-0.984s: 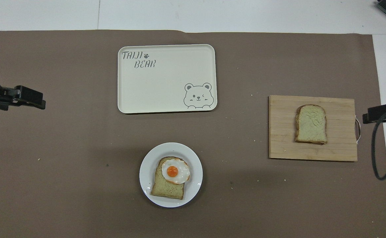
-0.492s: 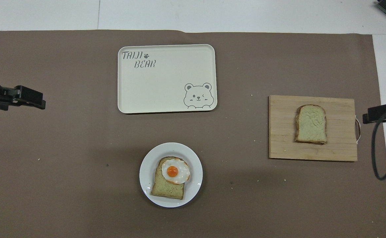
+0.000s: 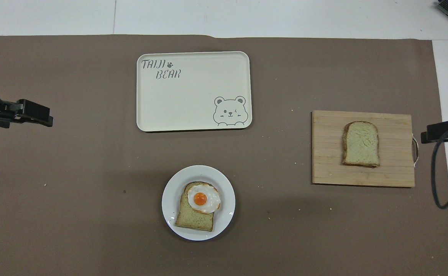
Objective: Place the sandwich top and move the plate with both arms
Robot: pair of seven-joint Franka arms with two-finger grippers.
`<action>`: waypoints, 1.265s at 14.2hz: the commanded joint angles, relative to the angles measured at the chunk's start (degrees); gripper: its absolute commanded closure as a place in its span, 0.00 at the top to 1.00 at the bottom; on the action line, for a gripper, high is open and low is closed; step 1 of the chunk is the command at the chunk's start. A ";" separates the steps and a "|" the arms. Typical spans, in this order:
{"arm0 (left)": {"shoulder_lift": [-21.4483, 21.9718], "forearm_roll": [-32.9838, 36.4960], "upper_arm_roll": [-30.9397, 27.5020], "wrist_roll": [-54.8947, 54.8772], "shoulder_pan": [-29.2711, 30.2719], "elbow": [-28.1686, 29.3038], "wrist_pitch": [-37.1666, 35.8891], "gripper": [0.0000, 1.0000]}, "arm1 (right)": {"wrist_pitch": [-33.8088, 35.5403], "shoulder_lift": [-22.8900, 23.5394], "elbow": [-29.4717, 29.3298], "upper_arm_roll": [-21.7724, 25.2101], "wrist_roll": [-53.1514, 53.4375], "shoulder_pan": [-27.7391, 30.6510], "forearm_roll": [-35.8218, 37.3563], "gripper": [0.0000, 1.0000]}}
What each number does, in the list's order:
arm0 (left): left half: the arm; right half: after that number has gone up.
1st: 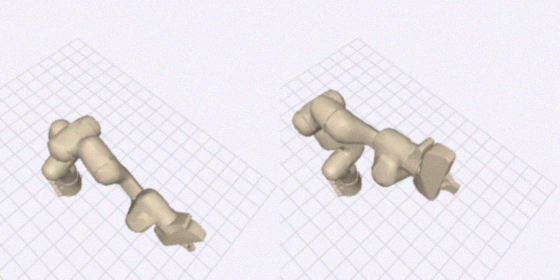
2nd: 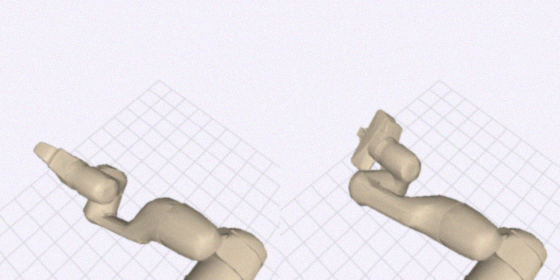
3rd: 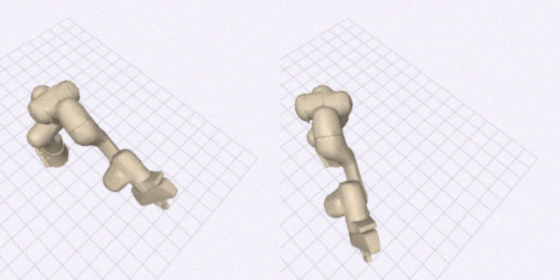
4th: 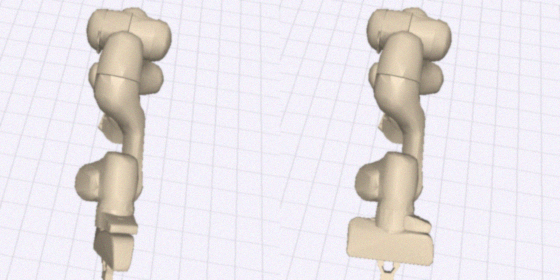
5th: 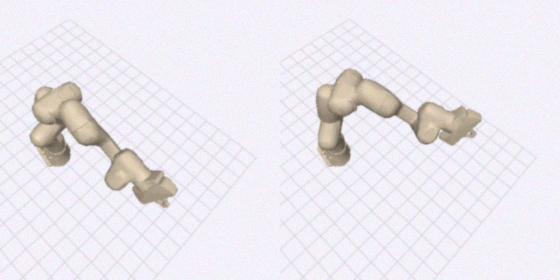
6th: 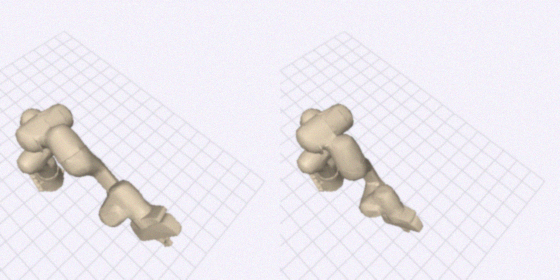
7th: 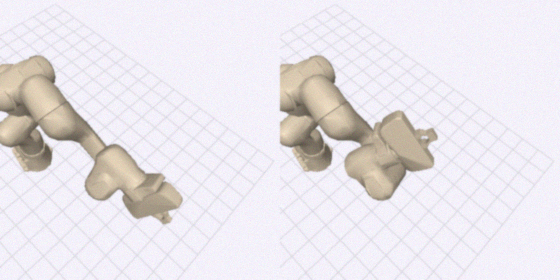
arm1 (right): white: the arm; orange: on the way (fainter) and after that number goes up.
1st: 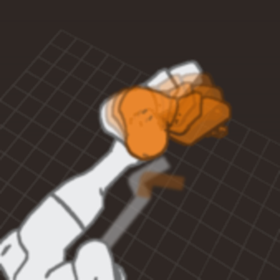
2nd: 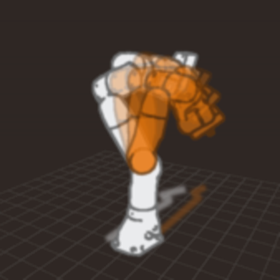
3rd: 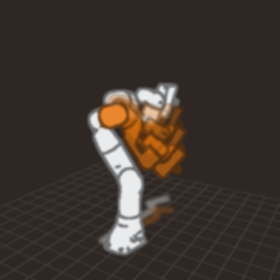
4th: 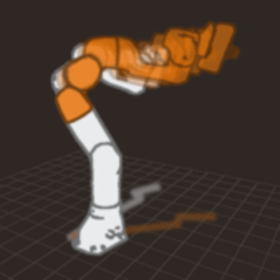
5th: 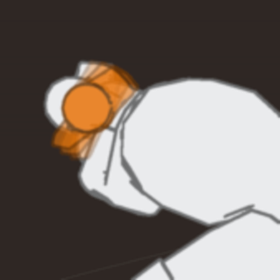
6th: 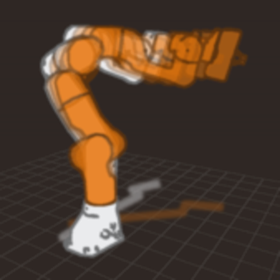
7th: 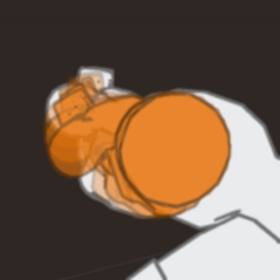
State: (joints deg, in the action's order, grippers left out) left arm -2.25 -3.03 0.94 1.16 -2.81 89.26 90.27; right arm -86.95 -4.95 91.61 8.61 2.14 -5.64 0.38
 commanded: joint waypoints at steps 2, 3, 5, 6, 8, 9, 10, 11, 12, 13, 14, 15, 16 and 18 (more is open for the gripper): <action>0.41 -0.66 -0.32 -0.72 0.00 0.48 -0.19 1.00 | -1.29 -1.29 1.73 -0.26 0.50 0.45 -0.30 1.00; 0.41 -0.66 -0.32 -0.72 0.00 0.48 -0.19 1.00 | -1.29 -1.29 1.73 -0.26 0.50 0.36 -0.30 1.00; 0.41 -0.66 -0.32 -0.72 0.00 0.48 -0.19 1.00 | -1.29 -1.29 1.81 -0.26 0.50 0.45 -0.30 1.00; 0.41 -0.66 -0.32 -0.72 0.00 0.48 -0.19 1.00 | -1.29 -1.29 1.90 -0.26 0.15 0.45 -0.30 1.00; 0.41 -0.66 -0.32 -0.72 0.00 0.48 -0.19 1.00 | -1.64 -1.29 2.51 -0.26 -0.12 0.89 -0.30 1.00; 0.41 -0.66 -0.32 -0.72 0.00 0.48 -0.19 1.00 | -1.64 -1.29 2.60 -0.26 -0.12 0.98 -0.30 1.00; 0.41 -0.66 -0.32 -0.72 0.00 0.48 -0.19 1.00 | -1.90 -1.12 2.95 -0.26 -0.21 0.98 -0.38 1.00; 0.41 -0.66 -0.32 -0.72 0.00 0.48 -0.19 1.00 | -3.30 -1.12 3.39 -0.26 -0.38 1.06 -0.56 1.00; 0.41 -0.66 -0.32 -0.72 0.00 0.48 -0.19 1.00 | -4.09 -1.29 4.53 -0.17 -0.47 1.15 -0.82 1.00; 0.49 -0.66 -0.32 -0.72 0.00 0.48 -0.19 1.00 | -4.19 -1.29 5.58 0.17 -0.73 1.33 -1.26 1.00; 0.41 -0.66 -0.32 -0.72 0.00 0.48 -0.19 1.00 | -4.80 -1.12 6.03 0.18 -1.78 1.76 -1.35 1.00; 0.41 -0.66 -0.32 -0.72 0.00 0.48 -0.19 1.00 | -6.89 -0.94 6.38 0.18 -3.01 1.77 -1.35 1.00; 0.41 -0.66 -0.32 -0.72 0.00 0.48 -0.19 1.00 | -7.96 -0.59 6.64 0.18 -4.15 1.77 -1.35 1.00; 0.41 -0.66 -0.32 -0.72 0.00 0.48 -0.19 1.00 | -9.80 0.46 6.82 0.26 -4.07 2.12 -2.22 1.00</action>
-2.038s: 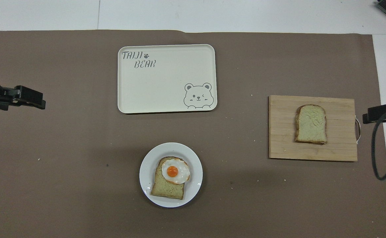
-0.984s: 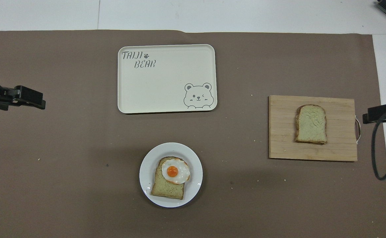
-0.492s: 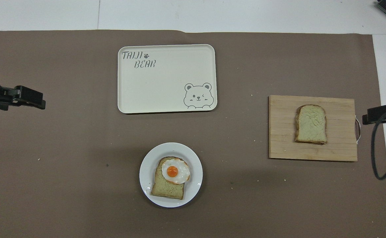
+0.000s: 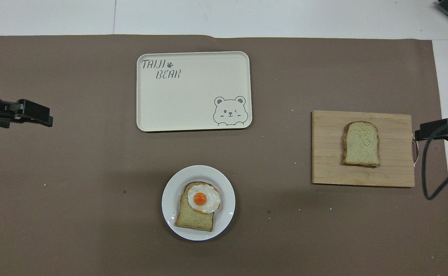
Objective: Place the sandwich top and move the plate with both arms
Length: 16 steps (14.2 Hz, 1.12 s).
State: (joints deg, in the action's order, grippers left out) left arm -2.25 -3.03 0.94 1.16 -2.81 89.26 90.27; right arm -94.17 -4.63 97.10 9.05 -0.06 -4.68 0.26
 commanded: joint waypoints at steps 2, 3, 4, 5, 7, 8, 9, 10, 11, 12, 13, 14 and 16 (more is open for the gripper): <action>0.41 -0.66 -0.32 -0.72 0.00 0.48 -0.19 1.00 | -6.18 1.72 2.57 -0.17 -2.05 2.56 -4.38 1.00; 0.41 -0.66 -0.32 -0.72 0.00 0.48 -0.19 1.00 | -7.86 2.77 2.92 -0.17 -2.05 2.74 -4.91 1.00; 0.41 -0.66 -0.32 -0.72 0.00 0.48 -0.19 1.00 | -9.26 4.18 3.01 -0.17 -2.05 3.44 -5.61 1.00; 0.41 -0.66 -0.32 -0.72 0.00 0.48 -0.19 1.00 | -10.50 5.15 3.01 -0.17 -2.14 3.88 -6.84 1.00; 0.41 -0.66 -0.32 -0.72 0.00 0.48 -0.19 1.00 | -11.39 6.56 3.10 -0.17 -3.10 4.85 -7.47 1.00; 0.41 -0.66 -0.32 -0.72 0.00 0.48 -0.19 1.00 | -12.08 7.43 3.19 -0.17 -4.50 5.81 -7.64 1.00; 0.41 -0.66 -0.32 -0.72 0.00 0.48 -0.19 1.00 | -13.48 9.18 3.19 -0.26 -6.86 7.04 -9.03 1.00; 0.41 -0.66 -0.32 -0.72 0.00 0.48 -0.19 1.00 | -15.06 11.38 3.19 -0.18 -10.37 8.53 -11.83 1.00; 0.41 -0.66 -0.32 -0.72 0.00 0.48 -0.19 1.00 | -16.38 13.66 3.19 -0.17 -13.62 9.67 -13.95 1.00; 0.41 -0.66 -0.32 -0.72 0.00 0.48 -0.19 1.00 | -18.40 14.81 3.71 -0.17 -15.13 9.86 -14.58 1.00; 0.41 -0.66 -0.32 -0.72 0.00 0.48 -0.19 1.00 | -20.16 14.91 4.67 -0.17 -15.32 9.34 -14.50 1.00; 0.41 -0.66 -0.32 -0.72 0.00 0.48 -0.19 1.00 | -20.96 15.44 6.16 -0.26 -15.84 9.33 -14.50 1.00; 0.41 -0.66 -0.32 -0.72 0.00 0.48 -0.19 1.00 | -25.59 18.06 8.01 -0.26 -19.17 9.16 -14.59 1.00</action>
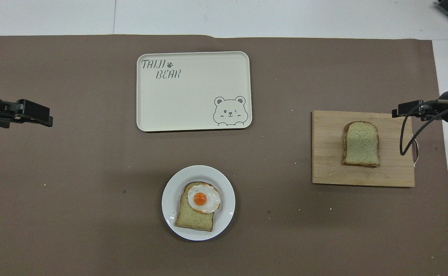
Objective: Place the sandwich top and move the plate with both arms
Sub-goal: 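Reach the right gripper down and grasp the bread slice on the board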
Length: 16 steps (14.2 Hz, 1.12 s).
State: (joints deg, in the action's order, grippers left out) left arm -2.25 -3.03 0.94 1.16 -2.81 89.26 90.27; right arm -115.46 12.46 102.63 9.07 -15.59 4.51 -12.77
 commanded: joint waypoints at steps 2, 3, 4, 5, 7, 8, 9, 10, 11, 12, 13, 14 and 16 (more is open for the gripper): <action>0.41 -0.66 -0.32 -0.72 0.00 0.48 -0.19 1.00 | -7.66 3.26 3.45 -0.28 -7.16 -0.03 -1.64 1.00; 0.41 -0.66 -0.32 -0.72 0.00 0.48 -0.19 1.00 | -7.94 4.23 3.54 -0.28 -7.61 -0.03 -1.73 1.00; 0.41 -0.66 -0.32 -0.72 0.00 0.48 -0.19 1.00 | -8.02 4.94 3.97 -0.28 -7.70 -0.03 -2.60 1.00; 0.41 -0.66 -0.32 -0.72 0.00 0.48 -0.19 1.00 | -8.20 5.47 4.68 -0.28 -7.79 -0.03 -4.61 1.00; 0.41 -0.66 -0.32 -0.72 0.00 0.48 -0.19 1.00 | -11.09 5.48 7.57 -0.28 -8.92 -0.29 -5.95 1.00; 0.41 -0.66 -0.32 -0.72 0.00 0.48 -0.19 1.00 | -12.41 5.30 8.71 -0.28 -9.97 -0.56 -5.95 1.00; 0.41 -0.66 -0.32 -0.72 0.00 0.48 -0.19 1.00 | -12.86 5.30 9.07 -0.28 -10.24 -0.47 -5.95 1.00; 0.41 -0.66 -0.32 -0.72 0.00 0.48 -0.19 1.00 | -12.86 5.39 9.16 -0.28 -10.25 -0.47 -5.95 1.00; 0.41 -0.66 -0.32 -0.72 0.00 0.48 -0.19 1.00 | -12.77 5.39 9.60 -0.28 -10.16 -0.47 -6.03 1.00; 0.41 -0.66 -0.32 -0.72 0.00 0.48 -0.19 1.00 | -12.86 5.39 9.87 -0.28 -9.90 -0.47 -6.03 1.00; 0.41 -0.66 -0.32 -0.72 0.00 0.48 -0.19 1.00 | -12.86 5.47 10.13 -0.28 -9.81 -0.47 -6.12 1.00; 0.41 -0.66 -0.32 -0.72 0.00 0.48 -0.19 1.00 | -12.95 5.39 10.91 -0.28 -9.81 -0.30 -6.12 1.00; 0.41 -0.66 -0.32 -0.72 0.00 0.48 -0.19 1.00 | -13.21 5.39 11.27 -0.28 -9.81 -0.38 -6.12 1.00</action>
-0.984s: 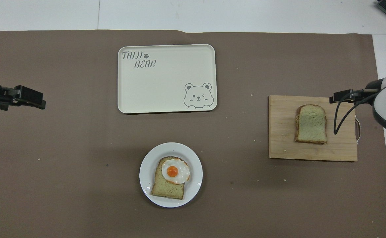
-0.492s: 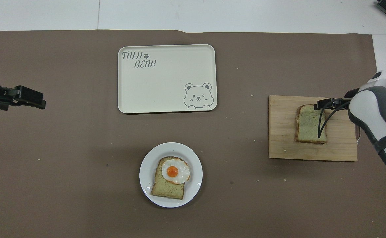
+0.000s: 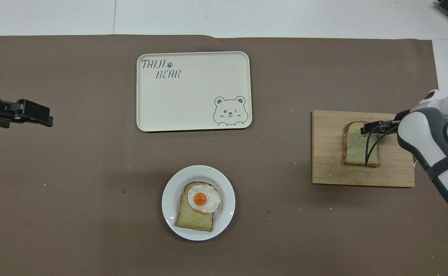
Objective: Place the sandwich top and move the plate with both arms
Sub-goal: 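Reach the right gripper down and grasp the bread slice on the board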
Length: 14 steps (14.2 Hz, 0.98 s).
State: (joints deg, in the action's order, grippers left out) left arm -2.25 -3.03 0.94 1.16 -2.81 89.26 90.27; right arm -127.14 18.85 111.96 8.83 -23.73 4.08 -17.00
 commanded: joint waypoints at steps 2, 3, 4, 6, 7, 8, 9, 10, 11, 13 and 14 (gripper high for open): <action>0.41 -0.66 -0.32 -0.72 0.00 0.48 -0.19 1.00 | -1.62 -1.01 1.94 -0.04 -1.67 0.05 -1.89 0.71; 0.41 -0.66 -0.32 -0.72 0.00 0.48 -0.19 1.00 | -1.62 -1.01 1.94 0.05 -1.67 -0.04 -1.89 0.57; 0.41 -0.66 -0.32 -0.72 0.00 0.48 -0.19 1.00 | -1.71 -1.01 1.94 0.05 -1.67 -0.04 -1.89 0.42; 0.41 -0.66 -0.32 -0.72 0.00 0.48 -0.19 1.00 | -1.71 -1.01 1.94 -0.04 -1.32 -0.12 -1.89 0.00; 0.41 -0.66 -0.32 -0.72 0.00 0.48 -0.19 1.00 | -1.71 -1.01 1.94 -0.04 -0.10 -0.21 -1.89 0.00; 0.41 -0.66 -0.32 -0.72 0.00 0.48 -0.19 1.00 | -1.71 -0.83 1.94 -0.04 0.52 -0.13 -1.89 0.00; 0.41 -0.66 -0.32 -0.72 0.00 0.48 -0.19 1.00 | -1.71 -0.83 1.94 -0.04 0.62 -0.13 -1.89 0.00; 0.41 -0.66 -0.32 -0.72 0.00 0.48 -0.19 1.00 | -1.71 -0.74 1.94 -0.04 0.70 -0.13 -1.89 0.00; 0.41 -0.66 -0.32 -0.72 0.00 0.48 -0.19 1.00 | -1.71 -0.83 1.94 -0.04 0.79 -0.13 -1.89 0.00; 0.41 -0.66 -0.32 -0.72 0.00 0.48 -0.19 1.00 | -1.71 -0.66 1.77 -0.04 0.79 -0.13 -1.89 0.00; 0.49 -0.66 -0.32 -0.72 0.00 0.48 -0.19 1.00 | -1.62 -0.39 1.33 -0.04 0.53 -0.13 -1.81 0.00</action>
State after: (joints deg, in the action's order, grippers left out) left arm -2.25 -3.03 0.94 1.16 -2.81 89.26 90.27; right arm -127.34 18.40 112.40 8.90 -23.38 4.03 -17.38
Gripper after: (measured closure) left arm 0.000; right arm 0.793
